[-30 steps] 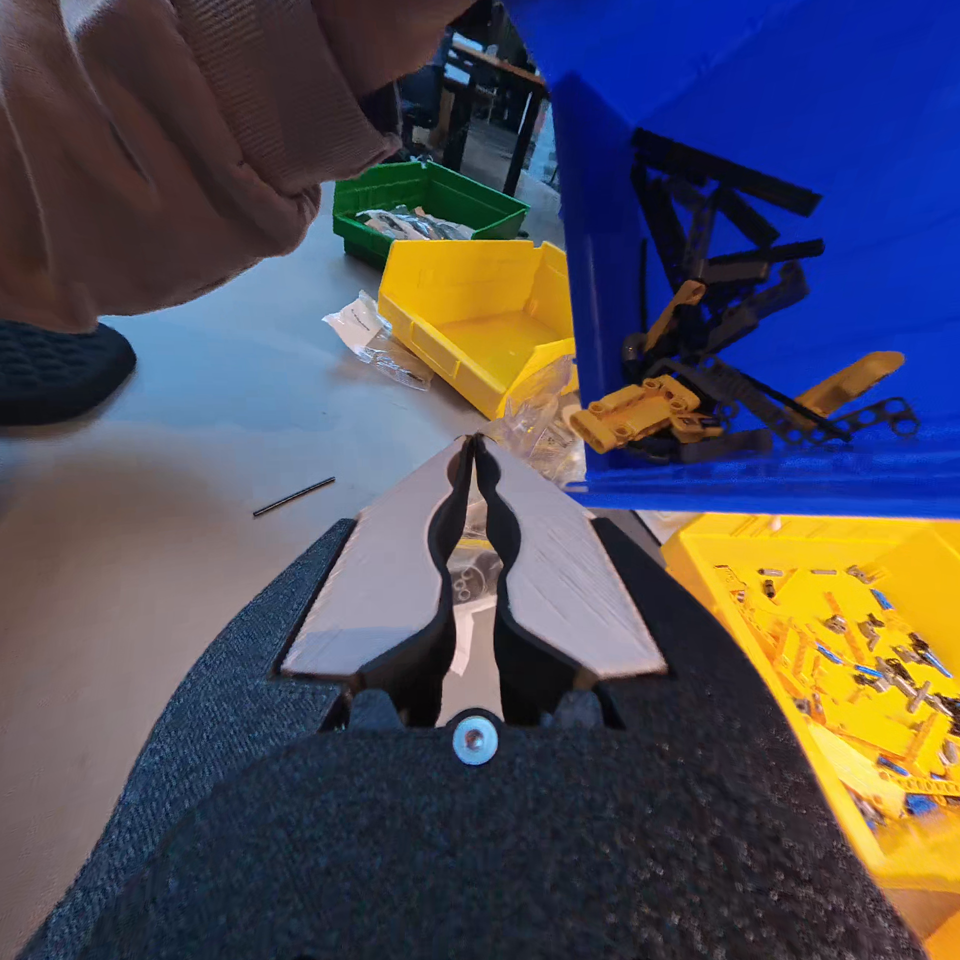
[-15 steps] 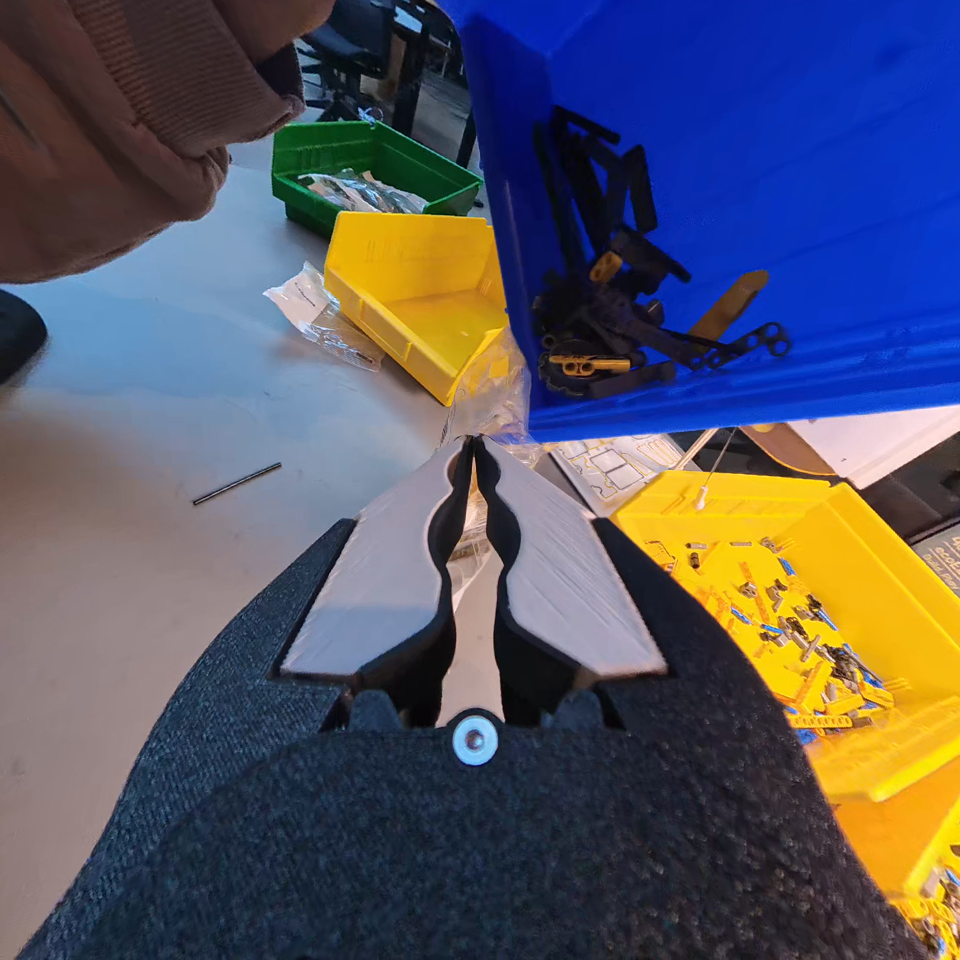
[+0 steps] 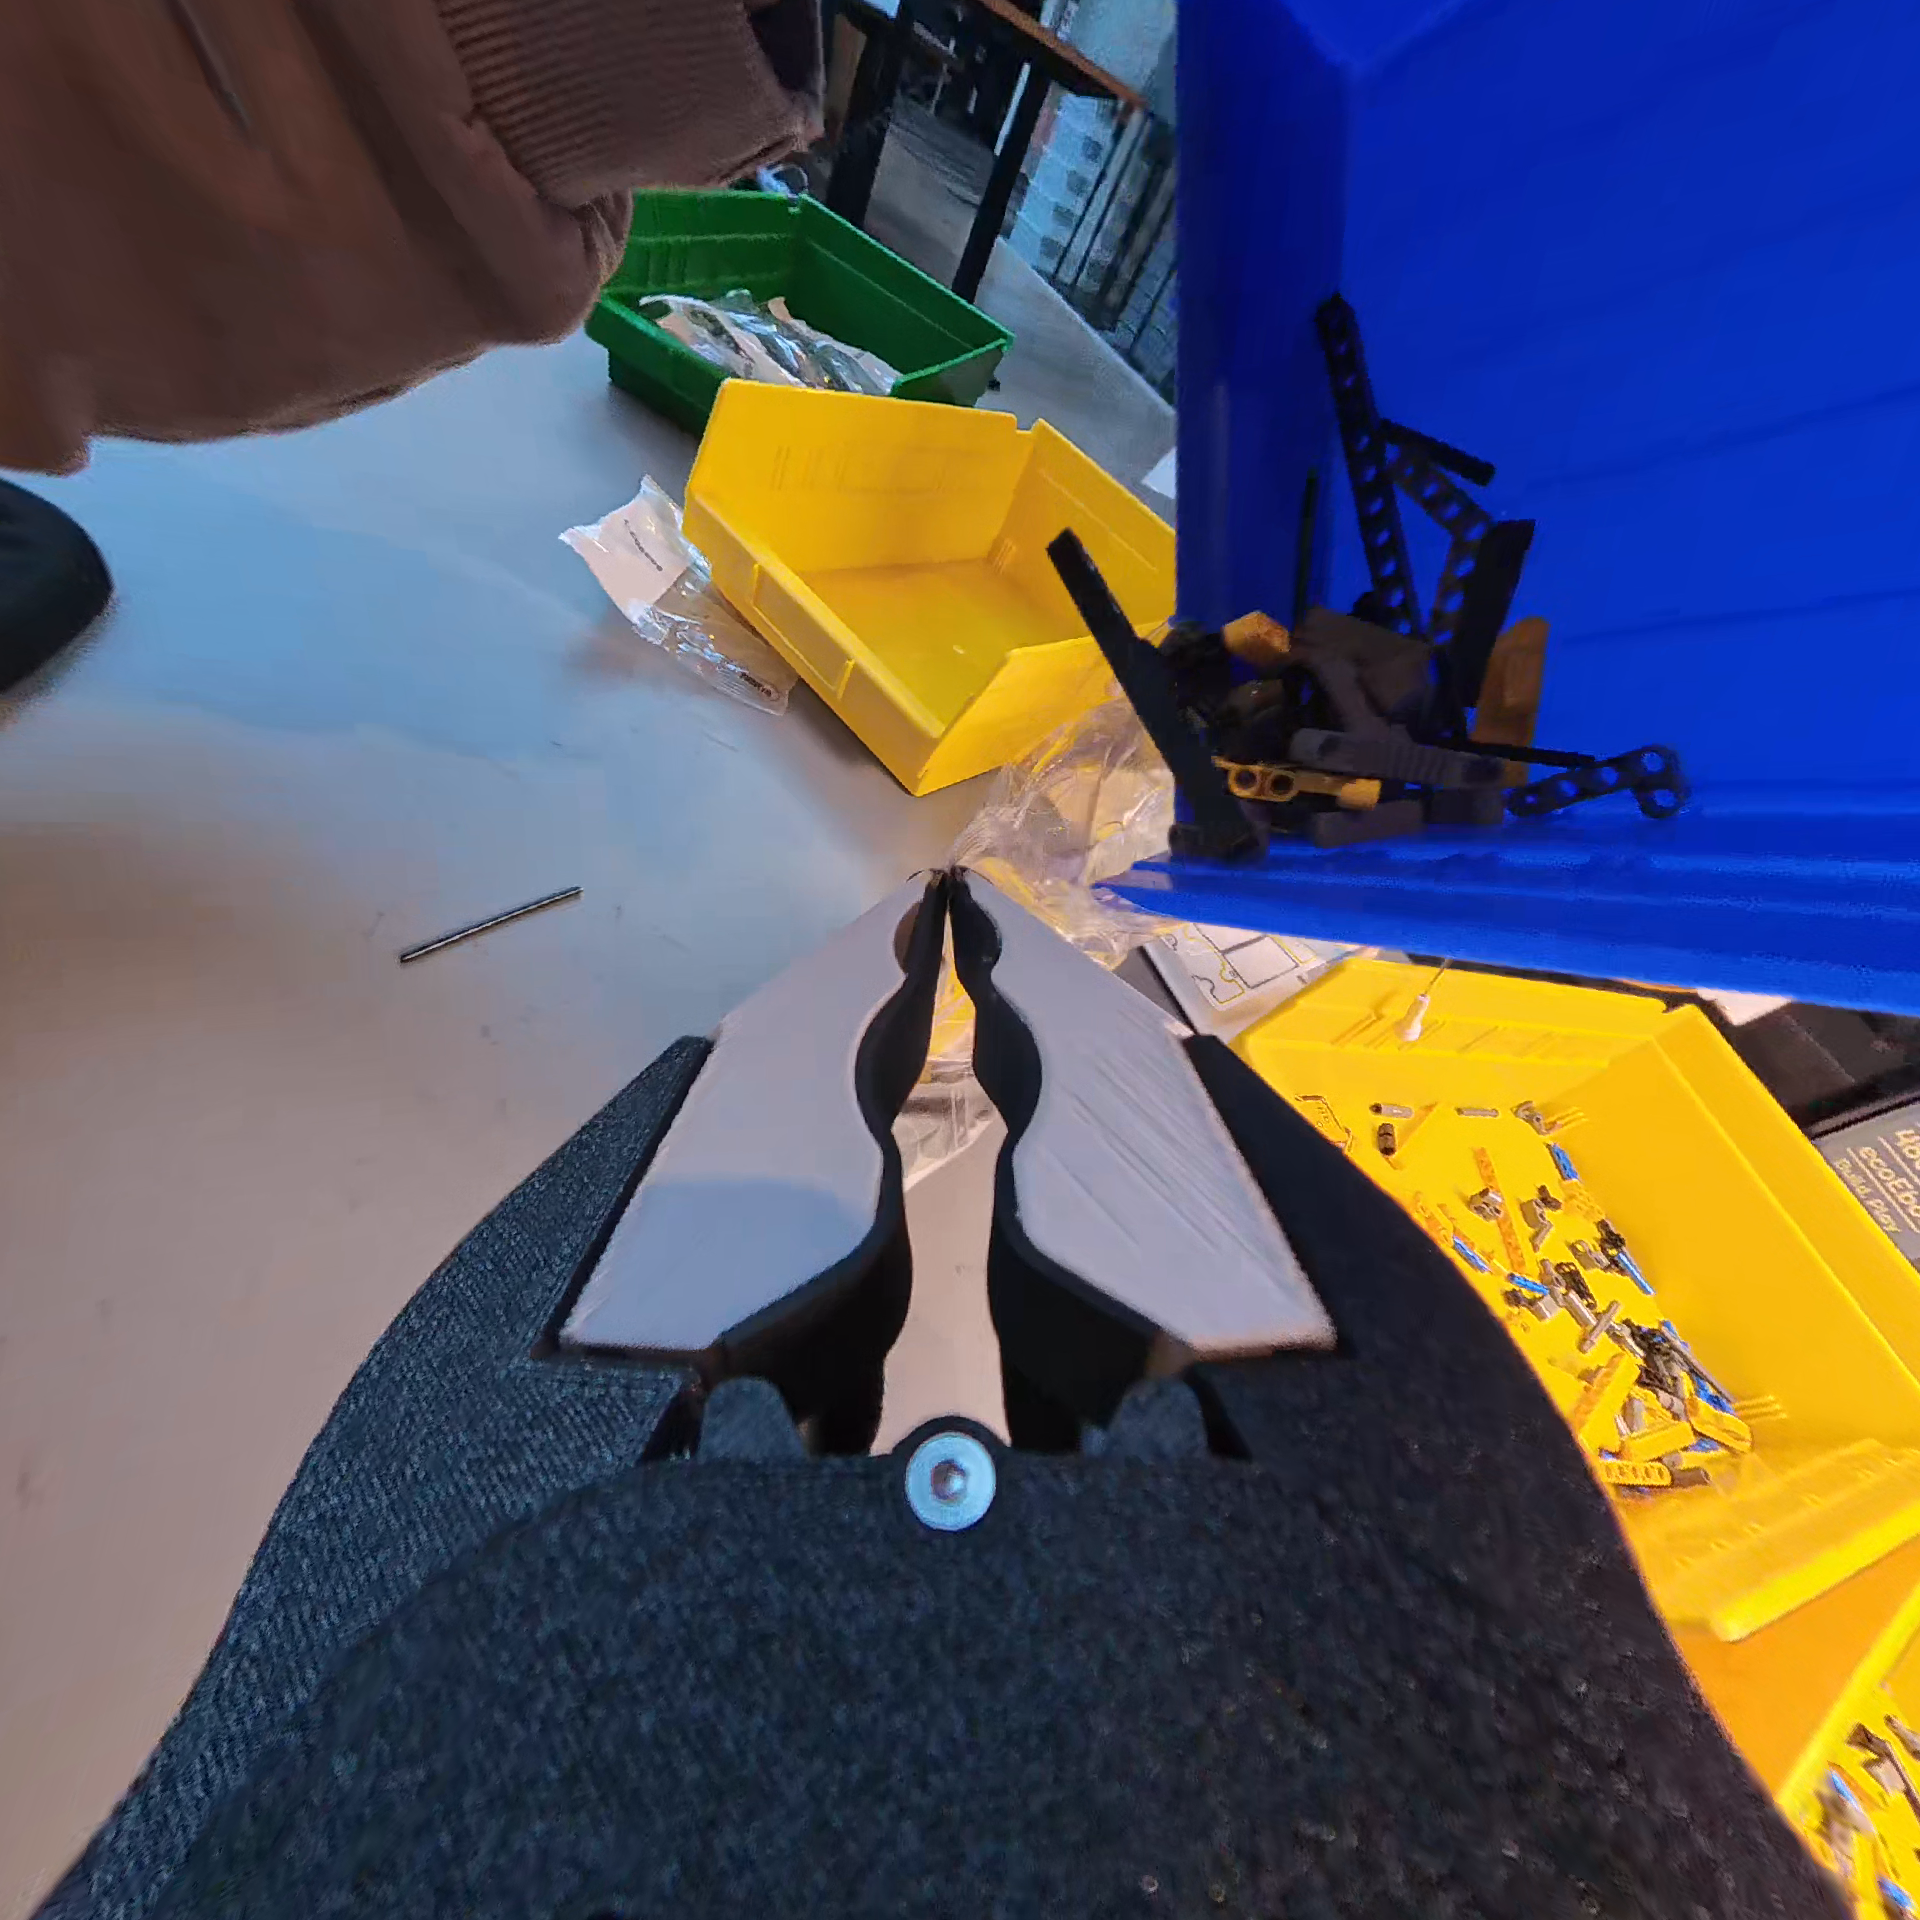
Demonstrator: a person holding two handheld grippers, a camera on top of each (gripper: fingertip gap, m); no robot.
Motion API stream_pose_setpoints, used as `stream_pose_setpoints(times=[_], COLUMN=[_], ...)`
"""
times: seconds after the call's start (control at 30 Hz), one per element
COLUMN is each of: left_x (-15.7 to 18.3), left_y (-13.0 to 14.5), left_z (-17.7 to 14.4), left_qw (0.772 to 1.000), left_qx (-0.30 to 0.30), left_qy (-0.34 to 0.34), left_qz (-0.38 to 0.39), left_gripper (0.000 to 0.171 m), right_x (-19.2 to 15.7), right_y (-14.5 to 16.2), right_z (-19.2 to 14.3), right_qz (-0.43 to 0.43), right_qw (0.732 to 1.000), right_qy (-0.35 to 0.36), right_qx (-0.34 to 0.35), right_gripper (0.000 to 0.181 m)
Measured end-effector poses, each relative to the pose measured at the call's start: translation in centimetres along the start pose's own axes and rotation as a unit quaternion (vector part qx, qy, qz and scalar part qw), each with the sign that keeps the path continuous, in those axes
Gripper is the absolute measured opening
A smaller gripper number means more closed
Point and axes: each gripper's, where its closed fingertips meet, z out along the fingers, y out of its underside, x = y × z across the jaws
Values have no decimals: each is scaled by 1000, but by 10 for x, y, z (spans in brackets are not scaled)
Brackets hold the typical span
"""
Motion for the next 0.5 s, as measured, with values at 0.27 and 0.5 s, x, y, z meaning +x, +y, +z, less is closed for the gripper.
stream_pose_setpoints(times=[0.27, 0.5], left_x=[11, 8], left_y=[-8, -9], left_z=[8, 2], left_qw=[1000, 1000], left_qx=[5, 16], left_qy=[20, 12], left_qz=[4, -3], left_gripper=[1, 1], right_x=[14, 16], right_y=[0, 3], right_z=[-4, -7], right_qz=[4, 3], right_qw=[999, 999], right_qy=[35, 41], right_qx=[-7, -10], right_gripper=[0, 0])
